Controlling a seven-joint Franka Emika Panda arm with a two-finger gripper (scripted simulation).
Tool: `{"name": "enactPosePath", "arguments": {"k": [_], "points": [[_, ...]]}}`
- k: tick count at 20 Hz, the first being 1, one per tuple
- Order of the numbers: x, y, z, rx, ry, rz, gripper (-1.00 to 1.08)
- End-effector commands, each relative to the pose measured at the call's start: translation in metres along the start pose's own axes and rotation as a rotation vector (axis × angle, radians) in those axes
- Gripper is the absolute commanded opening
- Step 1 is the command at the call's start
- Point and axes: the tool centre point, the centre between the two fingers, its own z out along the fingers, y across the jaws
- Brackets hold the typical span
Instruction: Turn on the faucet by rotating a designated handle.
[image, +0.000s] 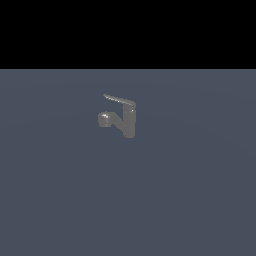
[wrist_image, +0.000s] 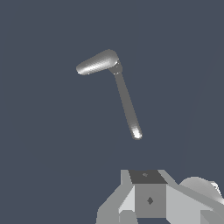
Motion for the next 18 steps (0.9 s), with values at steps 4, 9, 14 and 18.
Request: {"name": "enactPosePath", "arguments": {"k": [4,9,14,18], "points": [[0.038,-0.020,0.022,0.011,-0.021,0.167,-1.00],[0.072,-0.037,0.047,0.008,-0.030,0.318,-1.00],[0.105,-0.053,0.076,-0.002,-0.028,0.466,-1.00],[0.129,-0.064,0.101,-0.015,-0.017,0.583,-1.00]]}}
